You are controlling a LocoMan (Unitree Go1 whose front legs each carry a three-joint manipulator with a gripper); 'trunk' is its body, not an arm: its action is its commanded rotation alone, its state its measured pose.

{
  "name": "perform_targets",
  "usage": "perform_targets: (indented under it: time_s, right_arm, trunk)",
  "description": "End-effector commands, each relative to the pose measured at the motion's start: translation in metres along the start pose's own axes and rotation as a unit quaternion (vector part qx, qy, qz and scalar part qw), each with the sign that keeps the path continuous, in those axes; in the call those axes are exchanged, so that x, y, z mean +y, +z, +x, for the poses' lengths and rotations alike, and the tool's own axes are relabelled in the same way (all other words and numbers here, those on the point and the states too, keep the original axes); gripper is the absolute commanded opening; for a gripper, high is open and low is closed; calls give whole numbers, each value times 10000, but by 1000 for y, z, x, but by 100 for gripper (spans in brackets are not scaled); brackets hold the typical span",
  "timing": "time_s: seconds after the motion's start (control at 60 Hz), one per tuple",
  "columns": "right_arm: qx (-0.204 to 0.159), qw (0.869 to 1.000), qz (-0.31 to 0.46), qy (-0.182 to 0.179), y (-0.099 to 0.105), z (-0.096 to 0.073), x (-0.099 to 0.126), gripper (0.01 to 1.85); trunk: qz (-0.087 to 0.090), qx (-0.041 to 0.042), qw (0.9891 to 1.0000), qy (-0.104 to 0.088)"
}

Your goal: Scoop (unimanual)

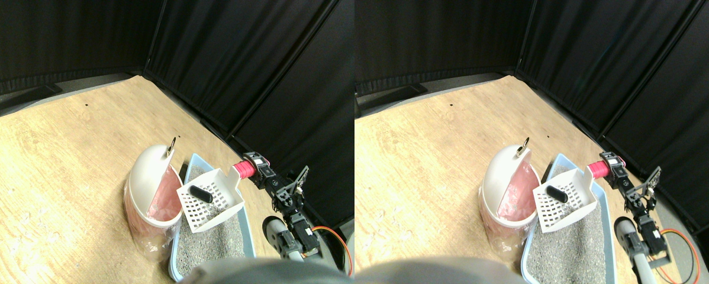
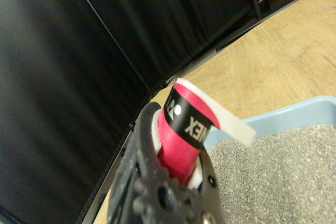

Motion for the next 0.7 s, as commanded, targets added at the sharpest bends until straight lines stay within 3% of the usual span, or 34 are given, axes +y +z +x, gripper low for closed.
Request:
perform_targets:
  time_s: [0.017, 0.083, 0.317, 0.7]
  right_arm:
    - [-205, 9994, -280, -84, 16, 4, 5, 6]
    - [-189, 9974, -671, -183, 19, 5, 8, 6]
    - [72, 9970, -623, -455, 29, 5, 13, 6]
    - [-26, 9967, -742, -317, 47, 6, 13, 6]
  trunk:
    - [-156, 75, 9998, 105]
    - [-166, 82, 9998, 110]
    - [-205, 47, 9997, 130]
    - [-226, 7, 9997, 117]
